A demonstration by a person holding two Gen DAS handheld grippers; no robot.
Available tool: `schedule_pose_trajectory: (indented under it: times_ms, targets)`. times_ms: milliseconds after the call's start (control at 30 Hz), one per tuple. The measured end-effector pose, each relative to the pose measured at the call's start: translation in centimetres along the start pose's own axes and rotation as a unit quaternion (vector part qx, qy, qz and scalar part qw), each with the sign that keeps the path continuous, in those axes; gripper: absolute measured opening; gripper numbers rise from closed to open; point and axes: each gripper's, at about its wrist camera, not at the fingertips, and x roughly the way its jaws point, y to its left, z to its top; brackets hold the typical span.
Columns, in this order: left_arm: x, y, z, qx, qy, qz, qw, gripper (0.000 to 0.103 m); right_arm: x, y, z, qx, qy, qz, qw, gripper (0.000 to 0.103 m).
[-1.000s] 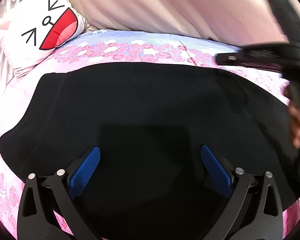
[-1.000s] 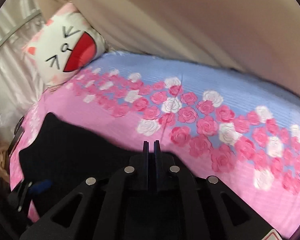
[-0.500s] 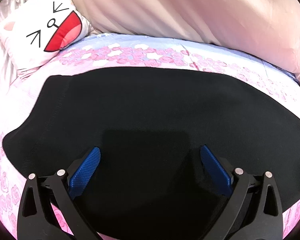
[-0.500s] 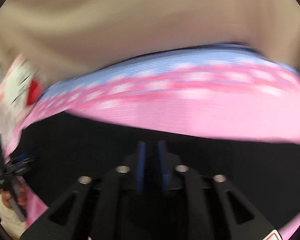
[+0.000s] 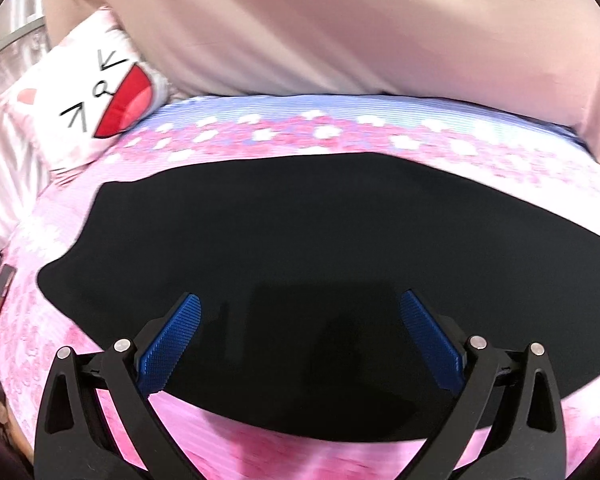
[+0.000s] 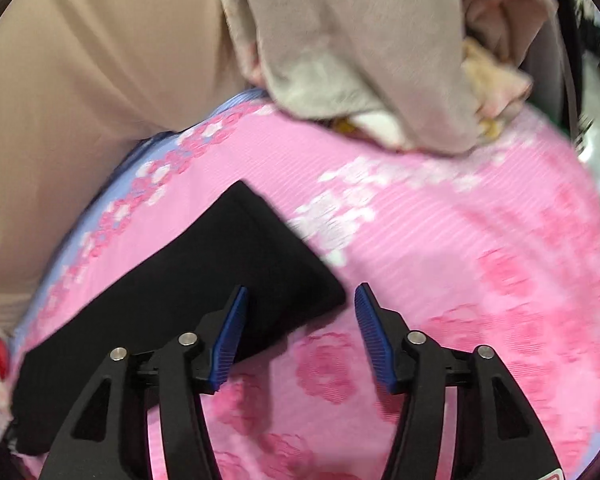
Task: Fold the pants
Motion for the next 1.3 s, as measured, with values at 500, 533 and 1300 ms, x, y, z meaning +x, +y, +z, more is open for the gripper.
schedule_pose_trajectory:
  times_ms: [500, 533, 1300]
  targets:
    - [-2.8, -7.9, -1.1, 0.084, -0.005, -0.086, 0.9928, 0.098, -2.5, 4.6, 0.5, 0.038, -0.043, 0.165, 0.985, 0.019]
    - [-3.0, -8.0, -1.2, 0.086, -0.006, -0.091, 0.9921, 0.098, -3.8, 7.2, 0.8, 0.015, -0.05, 0.19, 0.98, 0.019]
    - [-2.1, 12.2, -2.8, -0.074, -0.003, -0.046, 0.9962, 0.098, -0.7, 48.1, -22.0, -0.376, 0.162, 0.321, 0.854, 0.022]
